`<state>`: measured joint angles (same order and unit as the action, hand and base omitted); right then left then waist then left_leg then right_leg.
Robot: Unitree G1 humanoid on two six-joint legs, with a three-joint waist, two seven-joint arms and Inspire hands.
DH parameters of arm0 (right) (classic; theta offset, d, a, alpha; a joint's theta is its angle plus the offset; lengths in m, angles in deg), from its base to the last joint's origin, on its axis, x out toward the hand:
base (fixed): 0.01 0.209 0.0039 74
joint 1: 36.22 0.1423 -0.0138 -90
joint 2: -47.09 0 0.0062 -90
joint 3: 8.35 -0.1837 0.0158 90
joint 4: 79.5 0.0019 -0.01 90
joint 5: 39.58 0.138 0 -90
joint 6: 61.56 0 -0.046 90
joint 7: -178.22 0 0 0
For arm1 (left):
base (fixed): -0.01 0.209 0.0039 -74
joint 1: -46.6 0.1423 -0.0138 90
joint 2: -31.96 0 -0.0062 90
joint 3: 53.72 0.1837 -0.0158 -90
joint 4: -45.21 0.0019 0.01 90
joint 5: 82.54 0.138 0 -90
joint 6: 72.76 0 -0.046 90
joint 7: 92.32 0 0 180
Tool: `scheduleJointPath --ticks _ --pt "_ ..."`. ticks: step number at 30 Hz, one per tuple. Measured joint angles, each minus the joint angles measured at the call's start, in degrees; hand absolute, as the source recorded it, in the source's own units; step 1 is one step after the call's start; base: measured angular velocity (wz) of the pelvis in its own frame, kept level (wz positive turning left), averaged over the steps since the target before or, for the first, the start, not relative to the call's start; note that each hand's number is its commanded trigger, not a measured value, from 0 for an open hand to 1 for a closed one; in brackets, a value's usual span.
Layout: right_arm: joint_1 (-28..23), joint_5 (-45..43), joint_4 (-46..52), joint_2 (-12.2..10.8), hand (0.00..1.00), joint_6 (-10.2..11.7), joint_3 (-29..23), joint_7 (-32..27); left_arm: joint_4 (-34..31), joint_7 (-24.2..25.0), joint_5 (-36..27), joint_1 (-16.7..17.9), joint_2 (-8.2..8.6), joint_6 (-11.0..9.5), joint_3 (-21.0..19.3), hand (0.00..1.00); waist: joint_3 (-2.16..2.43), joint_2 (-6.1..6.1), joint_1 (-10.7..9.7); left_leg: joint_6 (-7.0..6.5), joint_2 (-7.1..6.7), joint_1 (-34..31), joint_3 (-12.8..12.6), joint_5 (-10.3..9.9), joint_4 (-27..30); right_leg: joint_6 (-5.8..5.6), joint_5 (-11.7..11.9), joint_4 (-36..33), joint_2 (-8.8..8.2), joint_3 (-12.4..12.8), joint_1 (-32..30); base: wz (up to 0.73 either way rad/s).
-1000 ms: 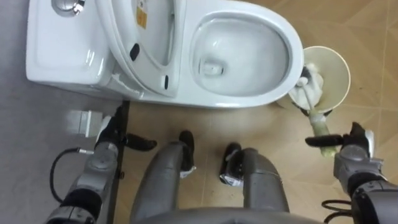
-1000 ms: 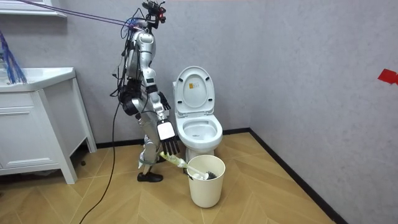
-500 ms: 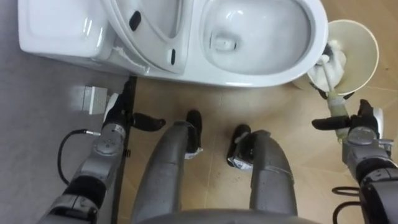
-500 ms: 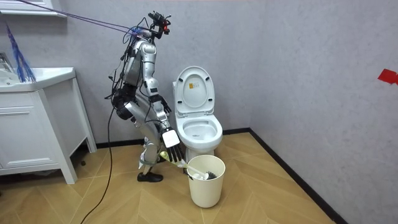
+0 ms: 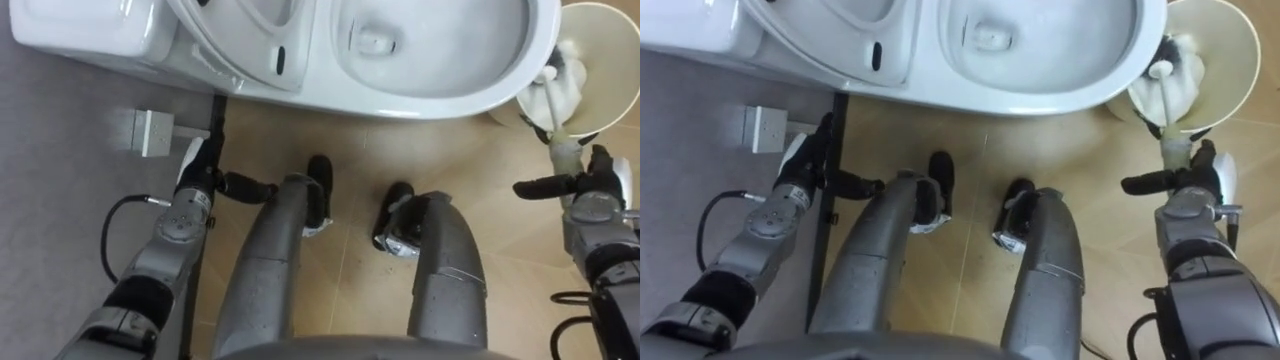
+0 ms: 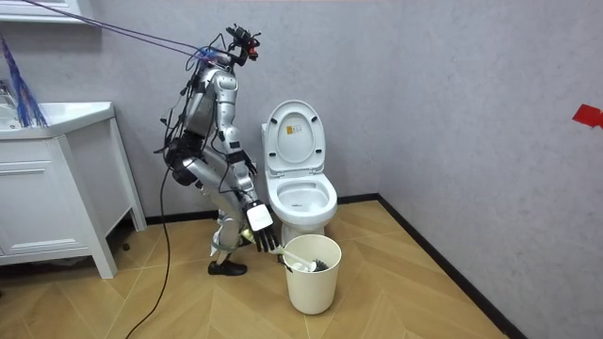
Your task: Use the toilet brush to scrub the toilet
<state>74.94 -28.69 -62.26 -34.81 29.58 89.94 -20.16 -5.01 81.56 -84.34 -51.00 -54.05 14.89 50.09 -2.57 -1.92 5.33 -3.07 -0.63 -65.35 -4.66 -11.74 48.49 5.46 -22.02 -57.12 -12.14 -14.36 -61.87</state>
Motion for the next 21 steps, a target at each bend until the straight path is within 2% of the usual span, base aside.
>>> scheduleJointPath --ticks 3,4,6,11,21 --pt "-0.03 0.49 -0.83 0.65 0.0 0.0 1.16 1.28 -1.23 0.13 -0.11 -0.03 -0.46 -0.06 -0.04 0.0 -0.03 -0.29 0.44 0.07 -0.02 -1.86 -0.03 -0.43 1.65 0.13 -0.78 -1.73 -0.22 0.16 -1.73 0.04" --pt "-0.15 0.65 -0.98 0.98 0.36 0.0 1.74 1.98 -1.72 0.13 -0.22 0.01 -0.6 -0.08 -0.04 0.0 -0.03 -0.37 0.74 0.16 0.1 -2.37 -0.04 -0.71 2.29 0.22 -0.97 -2.17 -0.14 0.15 -2.21 0.0" --pt "-0.27 1.58 -1.16 1.05 1.0 -0.01 1.75 2.82 -1.89 0.17 -0.99 -0.08 -0.86 -0.12 -0.05 0.0 0.0 -0.48 1.04 0.24 0.28 -2.95 -0.04 -1.24 3.38 0.32 -1.4 -2.91 -0.01 0.17 -2.52 0.0" --pt "-0.26 4.89 -1.29 1.31 1.0 -0.1 1.81 4.73 -1.92 0.13 -1.38 -0.27 -1.02 -0.11 -0.09 0.0 -0.02 -1.05 1.27 0.38 0.68 -3.66 -0.06 -2.15 5.18 0.52 -2.18 -4.37 0.1 0.27 -3.09 -0.03" --pt "-0.41 11.02 -1.6 1.64 1.0 -1.81 1.84 6.04 -2.08 -0.75 -3.03 0.01 -1.65 0.19 -0.07 0.0 -0.01 -1.09 1.19 0.81 0.91 -4.51 -0.01 -3.03 7.12 1.15 -3.08 -6.13 0.02 0.24 -3.83 -0.01"
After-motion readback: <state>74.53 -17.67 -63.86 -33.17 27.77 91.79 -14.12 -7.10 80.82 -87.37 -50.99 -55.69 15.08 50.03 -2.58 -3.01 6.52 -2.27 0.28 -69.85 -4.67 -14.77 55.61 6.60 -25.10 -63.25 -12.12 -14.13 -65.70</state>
